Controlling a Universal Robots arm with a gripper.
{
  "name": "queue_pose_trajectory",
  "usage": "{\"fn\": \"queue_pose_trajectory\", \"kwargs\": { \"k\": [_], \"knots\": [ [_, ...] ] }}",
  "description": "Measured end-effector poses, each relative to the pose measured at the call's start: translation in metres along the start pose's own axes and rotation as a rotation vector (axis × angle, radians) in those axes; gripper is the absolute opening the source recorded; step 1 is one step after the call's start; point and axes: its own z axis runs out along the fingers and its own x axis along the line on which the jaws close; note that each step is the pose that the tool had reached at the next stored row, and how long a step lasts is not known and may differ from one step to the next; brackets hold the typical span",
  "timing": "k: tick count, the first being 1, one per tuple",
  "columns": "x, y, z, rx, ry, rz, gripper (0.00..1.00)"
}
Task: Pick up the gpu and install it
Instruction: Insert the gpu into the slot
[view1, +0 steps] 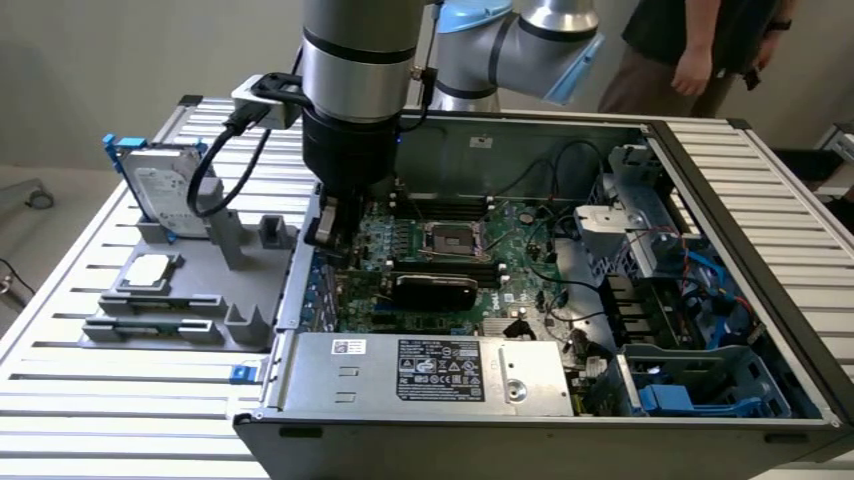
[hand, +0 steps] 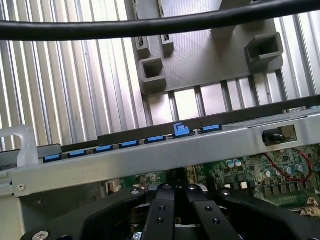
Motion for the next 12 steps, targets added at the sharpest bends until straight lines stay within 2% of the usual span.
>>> {"fn": "queue_pose_trajectory", "kwargs": {
  "k": [12],
  "knots": [
    [0.0000,0.0000,0.0000,0.0028,0.0091,0.003,0.11]
  ]
}}
